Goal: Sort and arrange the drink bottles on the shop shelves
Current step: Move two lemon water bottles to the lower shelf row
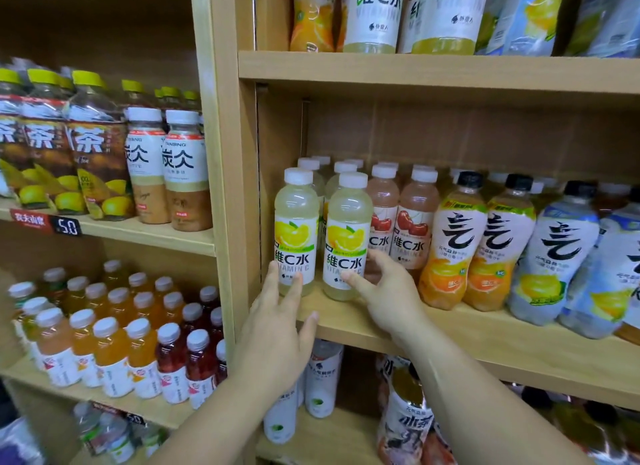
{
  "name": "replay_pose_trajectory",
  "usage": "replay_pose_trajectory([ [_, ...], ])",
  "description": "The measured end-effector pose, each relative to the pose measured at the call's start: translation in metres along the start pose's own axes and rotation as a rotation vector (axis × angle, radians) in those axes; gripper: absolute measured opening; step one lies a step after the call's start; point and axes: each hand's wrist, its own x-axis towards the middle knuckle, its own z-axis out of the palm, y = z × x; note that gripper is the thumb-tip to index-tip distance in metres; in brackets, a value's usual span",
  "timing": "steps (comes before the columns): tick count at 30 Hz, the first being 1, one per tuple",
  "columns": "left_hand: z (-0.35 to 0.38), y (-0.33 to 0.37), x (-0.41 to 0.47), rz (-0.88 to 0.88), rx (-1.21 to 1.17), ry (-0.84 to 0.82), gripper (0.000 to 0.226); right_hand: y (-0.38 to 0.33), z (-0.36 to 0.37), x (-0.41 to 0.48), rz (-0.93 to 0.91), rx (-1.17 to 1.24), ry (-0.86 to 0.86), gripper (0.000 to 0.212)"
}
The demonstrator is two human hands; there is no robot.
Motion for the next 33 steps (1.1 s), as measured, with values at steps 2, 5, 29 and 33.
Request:
replay_pose_trajectory([
  [2, -0.003, 0.001, 0.007, 0.017, 0.017, -0.013, 0.066, 0.001, 0.000, 0.000, -0.013, -0.012, 0.006, 0.043],
  [5, -0.007, 0.002, 0.016, 0.027, 0.023, -0.049, 0.066, 0.001, 0.001, 0.000, 0.009, 0.024, 0.016, 0.039],
  [29, -0.018, 0.007, 0.041, -0.019, 0.081, -0.275, 0.068, -0.005, 0.030, 0.024, 0.048, -0.124, 0.137, 0.048],
  [33, -0.016, 0.005, 0.043, -0.030, 0.039, -0.263, 0.068, -0.010, 0.029, 0.020, 0.045, -0.142, 0.127, 0.049],
])
